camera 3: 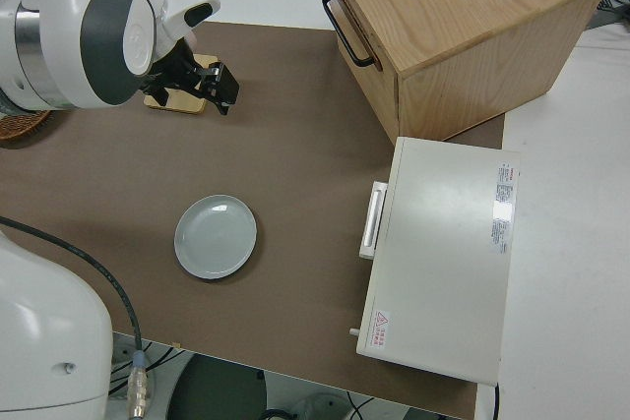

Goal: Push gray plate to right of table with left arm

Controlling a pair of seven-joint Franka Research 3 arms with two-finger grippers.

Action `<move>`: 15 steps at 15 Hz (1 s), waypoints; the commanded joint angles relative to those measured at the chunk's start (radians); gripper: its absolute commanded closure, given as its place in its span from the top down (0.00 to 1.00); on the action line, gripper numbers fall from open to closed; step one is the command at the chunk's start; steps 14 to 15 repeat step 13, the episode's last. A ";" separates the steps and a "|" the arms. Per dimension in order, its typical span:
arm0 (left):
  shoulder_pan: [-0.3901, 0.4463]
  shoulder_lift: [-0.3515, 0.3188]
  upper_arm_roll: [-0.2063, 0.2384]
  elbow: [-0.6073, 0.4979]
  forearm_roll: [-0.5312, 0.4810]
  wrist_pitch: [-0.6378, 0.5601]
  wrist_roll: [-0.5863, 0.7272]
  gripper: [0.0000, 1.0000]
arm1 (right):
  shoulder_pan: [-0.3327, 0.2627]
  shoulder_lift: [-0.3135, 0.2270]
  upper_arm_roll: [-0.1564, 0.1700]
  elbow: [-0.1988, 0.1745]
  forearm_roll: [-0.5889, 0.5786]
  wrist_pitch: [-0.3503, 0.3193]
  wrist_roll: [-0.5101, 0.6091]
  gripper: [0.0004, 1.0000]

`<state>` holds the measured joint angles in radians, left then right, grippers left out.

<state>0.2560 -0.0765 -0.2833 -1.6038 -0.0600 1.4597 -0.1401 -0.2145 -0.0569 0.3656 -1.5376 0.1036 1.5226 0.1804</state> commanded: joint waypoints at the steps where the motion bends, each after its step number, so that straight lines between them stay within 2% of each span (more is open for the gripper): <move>1: 0.002 0.006 -0.004 0.018 0.025 -0.030 0.008 0.99 | -0.006 0.006 0.003 0.014 0.016 -0.005 0.002 1.00; 15: -0.004 0.006 -0.005 0.015 0.025 -0.032 -0.001 0.99 | -0.006 0.006 0.003 0.014 0.016 -0.005 0.002 1.00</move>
